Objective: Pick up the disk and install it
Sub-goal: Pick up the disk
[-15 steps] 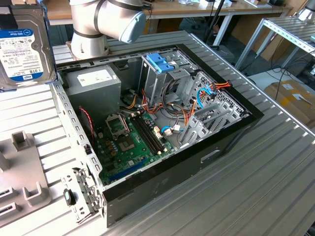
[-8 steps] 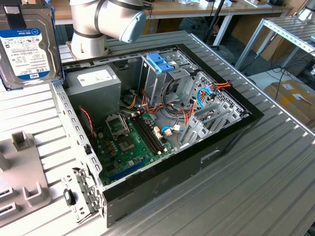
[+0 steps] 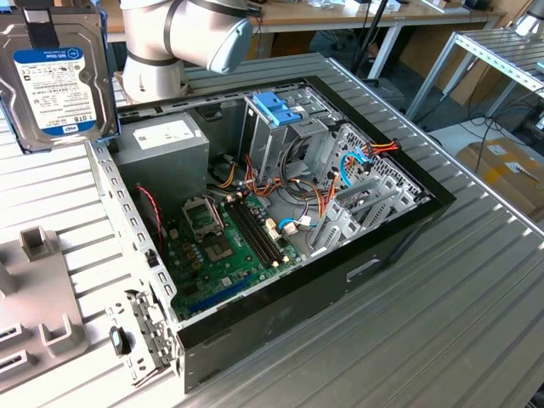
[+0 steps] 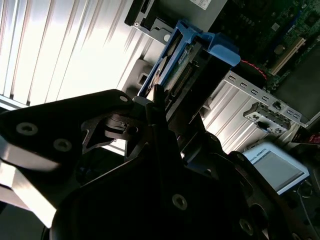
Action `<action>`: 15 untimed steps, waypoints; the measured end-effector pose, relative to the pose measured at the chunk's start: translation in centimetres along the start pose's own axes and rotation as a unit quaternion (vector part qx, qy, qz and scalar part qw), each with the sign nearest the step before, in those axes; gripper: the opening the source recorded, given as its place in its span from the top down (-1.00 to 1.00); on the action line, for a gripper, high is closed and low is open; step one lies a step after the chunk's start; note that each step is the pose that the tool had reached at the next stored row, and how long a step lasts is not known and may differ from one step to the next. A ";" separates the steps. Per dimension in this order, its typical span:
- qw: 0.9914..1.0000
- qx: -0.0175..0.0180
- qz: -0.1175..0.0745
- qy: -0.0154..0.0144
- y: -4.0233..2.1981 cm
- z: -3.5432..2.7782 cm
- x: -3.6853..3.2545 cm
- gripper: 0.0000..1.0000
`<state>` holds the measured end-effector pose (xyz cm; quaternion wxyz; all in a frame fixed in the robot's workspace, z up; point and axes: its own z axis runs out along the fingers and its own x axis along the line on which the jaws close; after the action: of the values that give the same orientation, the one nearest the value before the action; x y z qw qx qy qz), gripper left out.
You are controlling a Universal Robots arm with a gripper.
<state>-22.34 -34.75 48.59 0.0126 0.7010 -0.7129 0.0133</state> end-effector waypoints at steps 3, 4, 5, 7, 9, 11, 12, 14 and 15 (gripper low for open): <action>1.000 0.000 0.000 0.000 -0.30 0.00 -0.03 0.30; 1.000 0.000 0.000 0.000 -0.40 0.00 -0.04 0.30; 1.000 0.000 0.000 0.000 -0.57 0.00 -0.04 0.30; 1.000 0.000 0.000 0.000 -0.84 0.00 -0.06 0.30; 1.000 0.000 0.000 0.000 -1.11 0.00 -0.08 0.30; 1.000 0.000 0.000 0.000 -1.53 0.00 -0.11 0.30; 1.000 0.000 0.000 0.000 -1.67 0.00 -0.12 0.30; 1.000 0.000 0.000 0.000 -1.97 0.00 -0.13 0.30; 1.000 0.000 0.000 0.000 -2.19 0.00 -0.14 0.30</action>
<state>-20.14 -34.65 48.58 0.0125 0.7010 -0.7129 0.0134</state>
